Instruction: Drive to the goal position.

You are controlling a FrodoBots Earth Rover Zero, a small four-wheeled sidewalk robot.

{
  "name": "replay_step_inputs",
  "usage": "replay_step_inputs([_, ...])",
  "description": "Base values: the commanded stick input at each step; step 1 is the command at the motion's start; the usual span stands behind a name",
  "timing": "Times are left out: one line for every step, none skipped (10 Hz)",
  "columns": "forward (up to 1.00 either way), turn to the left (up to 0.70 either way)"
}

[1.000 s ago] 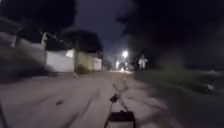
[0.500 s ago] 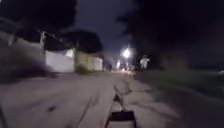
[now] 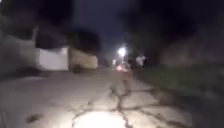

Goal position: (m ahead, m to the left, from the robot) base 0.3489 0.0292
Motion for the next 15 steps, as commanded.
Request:
replay_step_inputs([0.70,0.00])
replay_step_inputs([0.70,0.00])
replay_step_inputs([0.70,0.00])
replay_step_inputs([0.70,0.00])
replay_step_inputs([0.70,0.00])
replay_step_inputs([0.70,0.00])
replay_step_inputs([0.70,0.00])
replay_step_inputs([0.70,0.00])
replay_step_inputs([0.70,-0.02])
replay_step_inputs([0.70,-0.12])
replay_step_inputs([0.70,-0.21])
replay_step_inputs([0.70,-0.31])
replay_step_inputs([0.70,-0.35])
replay_step_inputs([0.70,-0.35])
replay_step_inputs([0.70,-0.24])
